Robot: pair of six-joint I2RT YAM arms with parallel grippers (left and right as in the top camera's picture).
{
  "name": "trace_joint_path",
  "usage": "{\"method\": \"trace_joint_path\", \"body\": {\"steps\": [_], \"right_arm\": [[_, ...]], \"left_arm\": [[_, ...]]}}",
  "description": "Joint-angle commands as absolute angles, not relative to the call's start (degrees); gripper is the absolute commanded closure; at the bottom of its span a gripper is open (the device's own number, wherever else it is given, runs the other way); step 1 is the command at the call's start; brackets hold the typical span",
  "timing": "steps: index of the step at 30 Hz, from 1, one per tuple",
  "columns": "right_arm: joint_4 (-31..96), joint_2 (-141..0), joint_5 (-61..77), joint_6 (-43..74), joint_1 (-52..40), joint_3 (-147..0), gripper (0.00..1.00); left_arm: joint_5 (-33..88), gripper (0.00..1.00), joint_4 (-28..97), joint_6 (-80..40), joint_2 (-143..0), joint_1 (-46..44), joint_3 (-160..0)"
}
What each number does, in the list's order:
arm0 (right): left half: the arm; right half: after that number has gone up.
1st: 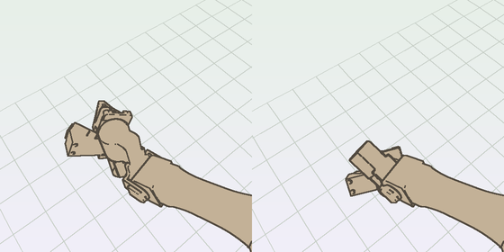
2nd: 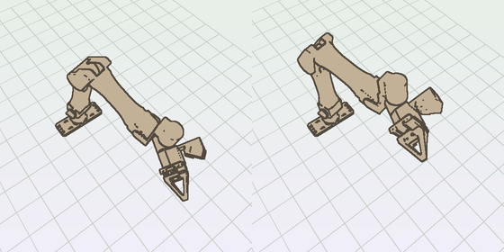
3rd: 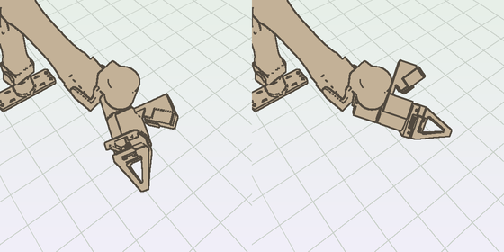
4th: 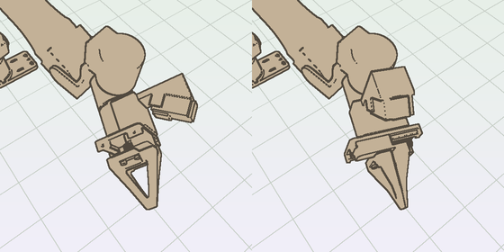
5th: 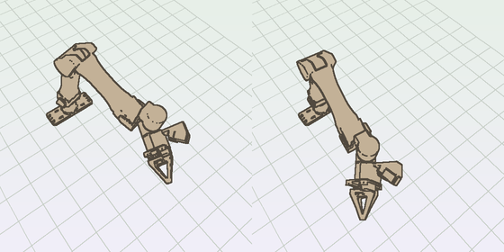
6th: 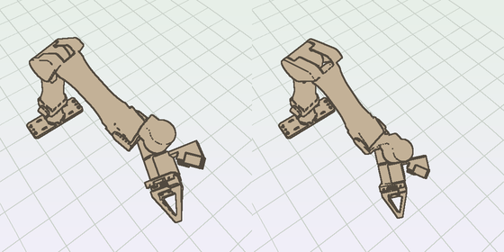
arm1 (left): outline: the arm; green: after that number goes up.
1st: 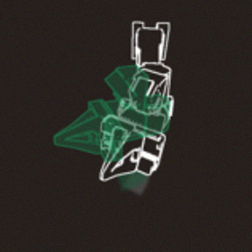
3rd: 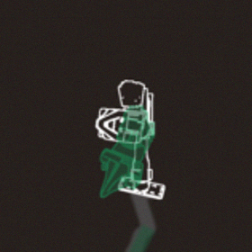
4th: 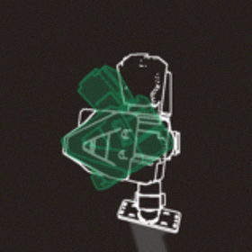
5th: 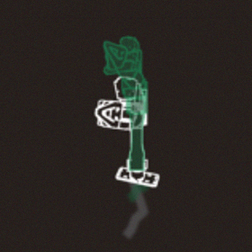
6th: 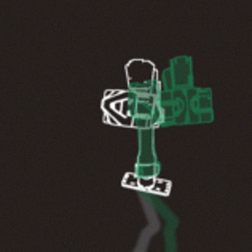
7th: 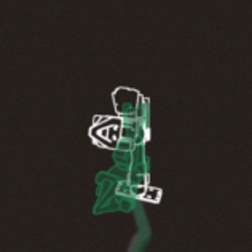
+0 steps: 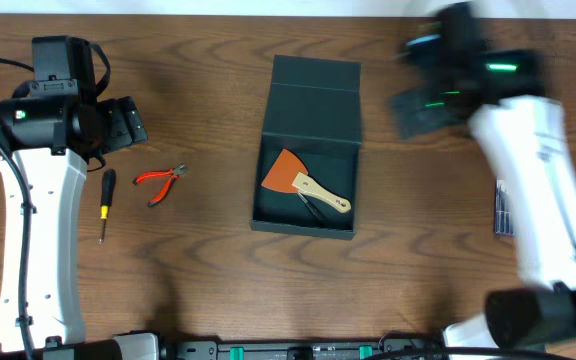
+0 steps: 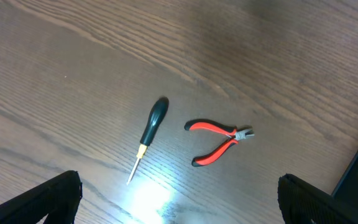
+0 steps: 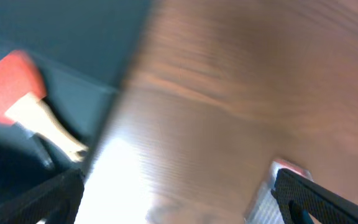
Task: Pack container
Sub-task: 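Withdraw the right gripper and move it to the screwdriver set case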
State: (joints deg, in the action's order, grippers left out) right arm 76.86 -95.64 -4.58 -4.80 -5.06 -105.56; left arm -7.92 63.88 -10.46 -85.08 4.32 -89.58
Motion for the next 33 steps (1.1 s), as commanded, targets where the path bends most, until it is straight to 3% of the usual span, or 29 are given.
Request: {"method": "trace_joint_path", "body": {"steps": [1, 6, 13, 21, 33], "right_arm": [[80.68, -93.3, -6.61, 3.92, 5.34, -106.06, 0.02], [86.28, -93.69, -6.63, 4.21, 20.05, -105.34, 0.01], [82.26, -93.89, -6.59, 0.05, 31.27, -95.85, 0.01], [66.85, -93.89, -6.63, -9.26, 32.18, -78.67, 0.01], [48.82, -94.5, -4.21, -17.28, 32.16, -64.75, 0.01]], "left_arm": [[-8.19, 0.02, 64.03, -9.91, -85.67, 4.6, -89.32], [-8.19, 0.01, 64.03, -9.91, -85.67, 4.6, -89.32], [-8.19, 0.02, 64.84, -9.96, -85.67, 4.6, -89.32], [-8.21, 0.02, 64.25, -9.91, -85.67, 4.6, -89.32], [-8.21, 0.01, 62.04, -9.91, -85.67, 4.6, -89.32]]}}
